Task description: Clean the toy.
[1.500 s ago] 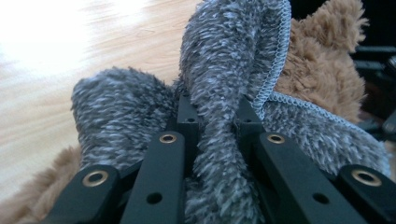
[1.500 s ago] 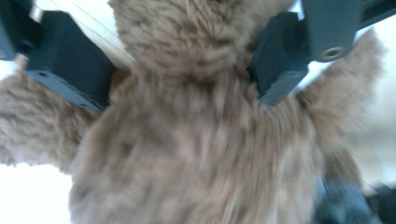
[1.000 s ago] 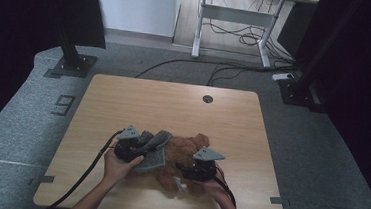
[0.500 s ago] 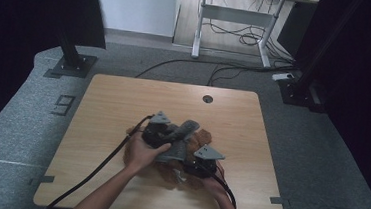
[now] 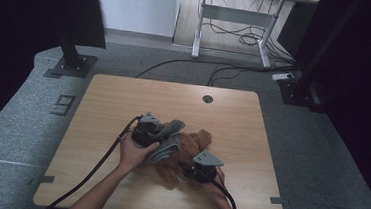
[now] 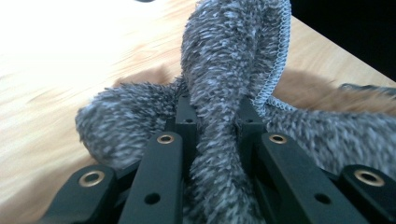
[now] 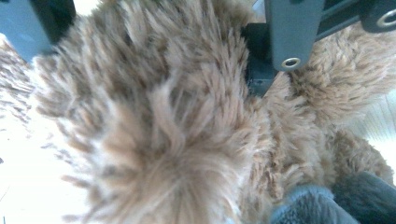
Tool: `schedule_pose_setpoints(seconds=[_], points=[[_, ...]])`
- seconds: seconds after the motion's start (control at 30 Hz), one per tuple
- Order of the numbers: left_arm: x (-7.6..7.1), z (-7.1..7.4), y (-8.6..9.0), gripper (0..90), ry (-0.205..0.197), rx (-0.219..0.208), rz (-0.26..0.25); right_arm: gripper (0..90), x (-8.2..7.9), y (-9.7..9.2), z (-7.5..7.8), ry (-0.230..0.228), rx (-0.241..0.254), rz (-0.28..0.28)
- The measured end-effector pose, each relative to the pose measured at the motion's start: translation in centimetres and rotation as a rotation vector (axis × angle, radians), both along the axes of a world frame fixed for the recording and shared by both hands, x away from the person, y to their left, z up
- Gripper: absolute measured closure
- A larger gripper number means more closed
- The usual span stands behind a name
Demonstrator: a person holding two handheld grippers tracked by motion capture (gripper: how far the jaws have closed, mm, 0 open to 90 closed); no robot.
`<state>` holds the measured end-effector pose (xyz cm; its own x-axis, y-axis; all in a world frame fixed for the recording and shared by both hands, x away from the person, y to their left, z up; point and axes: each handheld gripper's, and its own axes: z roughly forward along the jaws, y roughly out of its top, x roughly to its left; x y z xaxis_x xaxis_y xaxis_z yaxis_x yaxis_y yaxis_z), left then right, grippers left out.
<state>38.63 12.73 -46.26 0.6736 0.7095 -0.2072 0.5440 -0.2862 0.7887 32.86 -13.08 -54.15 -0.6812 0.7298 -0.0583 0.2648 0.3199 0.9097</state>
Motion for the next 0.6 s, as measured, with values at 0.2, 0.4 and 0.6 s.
schedule_pose_setpoints(seconds=[0.2, 0.4, 0.6], points=[[-1.4, -0.7, 4.0, 76.9, -0.013, -0.101, 0.037, 40.7, -0.5, 0.3, 0.0, -0.010, -0.022, -0.002], [-2.6, -0.5, 6.7, 76.8, -0.047, -0.095, 0.087, 40.8, -0.5, 0.2, 0.0, -0.004, -0.014, 0.001], [-3.0, -1.2, 8.8, 76.6, -0.031, -0.089, 0.135, 40.6, -0.5, 0.1, -0.1, 0.002, -0.003, 0.004]])
